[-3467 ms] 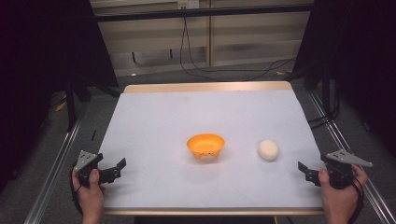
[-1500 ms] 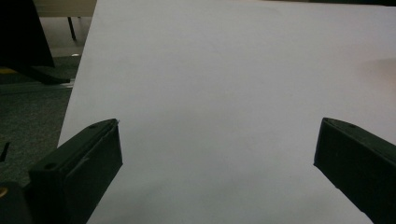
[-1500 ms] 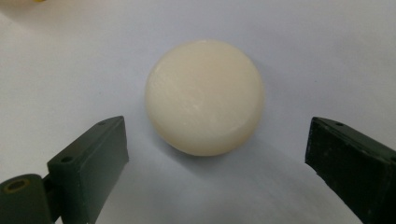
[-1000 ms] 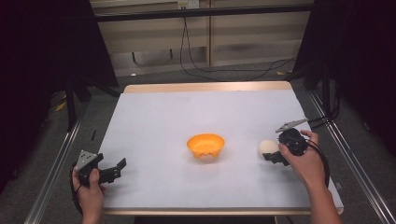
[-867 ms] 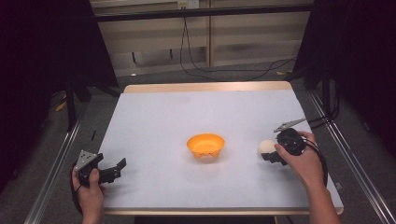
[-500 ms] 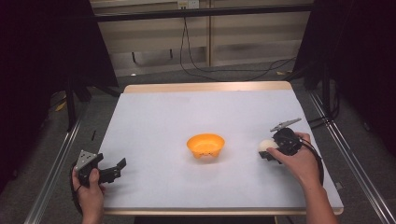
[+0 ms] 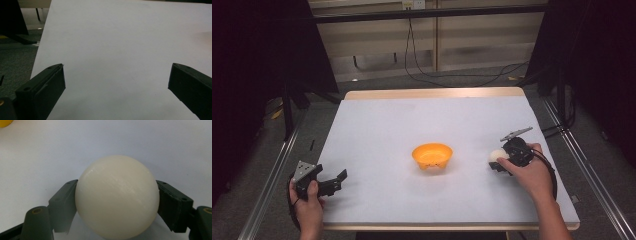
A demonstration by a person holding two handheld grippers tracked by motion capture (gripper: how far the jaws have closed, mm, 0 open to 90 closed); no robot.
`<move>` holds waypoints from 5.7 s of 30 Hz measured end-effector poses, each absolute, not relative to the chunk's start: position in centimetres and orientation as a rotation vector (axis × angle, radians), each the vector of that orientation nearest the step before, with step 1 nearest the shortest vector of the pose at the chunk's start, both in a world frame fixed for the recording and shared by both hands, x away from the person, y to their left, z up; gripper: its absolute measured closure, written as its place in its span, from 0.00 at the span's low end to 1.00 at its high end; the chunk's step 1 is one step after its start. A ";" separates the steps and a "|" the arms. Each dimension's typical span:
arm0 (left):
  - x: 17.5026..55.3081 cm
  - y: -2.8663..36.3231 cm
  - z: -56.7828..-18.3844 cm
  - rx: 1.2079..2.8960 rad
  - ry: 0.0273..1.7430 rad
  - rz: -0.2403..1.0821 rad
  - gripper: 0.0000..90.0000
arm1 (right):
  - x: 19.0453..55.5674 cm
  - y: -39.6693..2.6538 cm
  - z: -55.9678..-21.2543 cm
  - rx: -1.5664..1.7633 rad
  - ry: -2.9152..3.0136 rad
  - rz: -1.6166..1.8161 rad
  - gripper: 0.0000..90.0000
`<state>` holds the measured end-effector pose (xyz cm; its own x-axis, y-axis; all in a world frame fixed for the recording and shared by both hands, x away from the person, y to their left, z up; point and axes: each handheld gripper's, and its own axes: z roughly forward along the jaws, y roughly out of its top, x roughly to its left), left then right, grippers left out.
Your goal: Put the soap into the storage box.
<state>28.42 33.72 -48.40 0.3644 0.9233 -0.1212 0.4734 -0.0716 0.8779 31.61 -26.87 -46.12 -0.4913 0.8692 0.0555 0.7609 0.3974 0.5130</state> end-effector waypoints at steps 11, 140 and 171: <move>28.4 33.7 -48.4 1.696 1.251 0.608 0.01 | 31.7 -26.9 -46.3 1.483 2.418 0.746 0.27; 28.5 33.7 -48.4 1.697 1.260 0.590 0.01 | 36.1 -13.1 -39.6 1.071 2.637 0.949 0.27; 28.5 33.7 -48.4 1.699 1.264 0.594 0.01 | 36.6 -9.4 -40.7 0.975 2.739 0.898 0.27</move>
